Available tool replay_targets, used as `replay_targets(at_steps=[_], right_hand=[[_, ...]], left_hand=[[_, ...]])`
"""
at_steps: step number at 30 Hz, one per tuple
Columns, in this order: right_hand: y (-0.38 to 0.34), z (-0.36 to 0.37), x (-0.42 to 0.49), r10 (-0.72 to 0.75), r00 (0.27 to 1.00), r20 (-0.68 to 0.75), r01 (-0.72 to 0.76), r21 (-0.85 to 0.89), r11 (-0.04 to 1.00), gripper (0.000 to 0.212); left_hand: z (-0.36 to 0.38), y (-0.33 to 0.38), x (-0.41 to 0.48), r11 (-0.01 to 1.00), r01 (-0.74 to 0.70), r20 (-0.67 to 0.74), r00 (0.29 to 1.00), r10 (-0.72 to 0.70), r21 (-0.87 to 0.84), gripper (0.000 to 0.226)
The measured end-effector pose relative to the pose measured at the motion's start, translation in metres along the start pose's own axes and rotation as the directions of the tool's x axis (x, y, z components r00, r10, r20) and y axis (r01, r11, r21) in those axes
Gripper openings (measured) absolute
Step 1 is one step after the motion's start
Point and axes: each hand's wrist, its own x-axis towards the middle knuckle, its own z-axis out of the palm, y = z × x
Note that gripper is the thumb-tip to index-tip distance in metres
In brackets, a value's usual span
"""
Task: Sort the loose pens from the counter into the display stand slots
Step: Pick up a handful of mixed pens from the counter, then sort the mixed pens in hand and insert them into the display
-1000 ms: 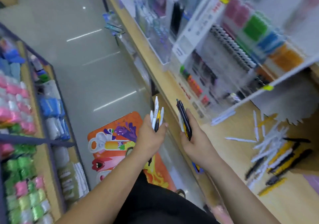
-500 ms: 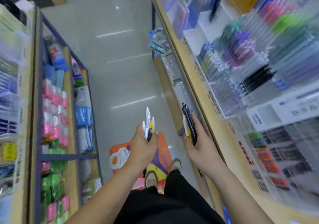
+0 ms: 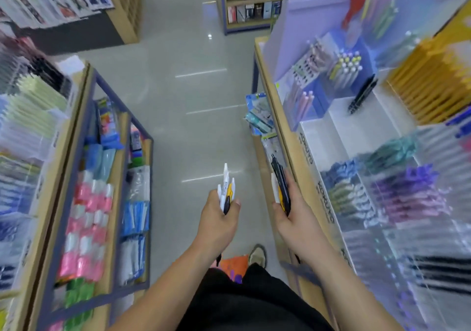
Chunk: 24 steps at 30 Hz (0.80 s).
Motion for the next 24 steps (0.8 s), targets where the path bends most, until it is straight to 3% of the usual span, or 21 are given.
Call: replay_targets(at_steps=[9, 16, 24], right_hand=[[-0.033, -0.038, 0.134, -0.038, 0.997, -0.061, 0.035, -0.049, 0.998, 0.074], [-0.072, -0.051, 0.242, 0.054, 0.981, -0.185, -0.045, 0.050, 0.998, 0.072], [-0.115, -0.082, 0.313, 0.209, 0.898, -0.388, -0.126, 0.230, 0.965, 0.070]], left_hand=[[0.001, 0.087, 0.138, 0.999, -0.034, 0.026, 0.999, 0.034, 0.001, 0.021], [0.023, 0.145, 0.258, 0.990, -0.117, 0.210, 0.969, 0.131, -0.077, 0.013], [0.049, 0.225, 0.337, 0.980, -0.143, 0.527, 0.827, 0.195, -0.138, 0.010]])
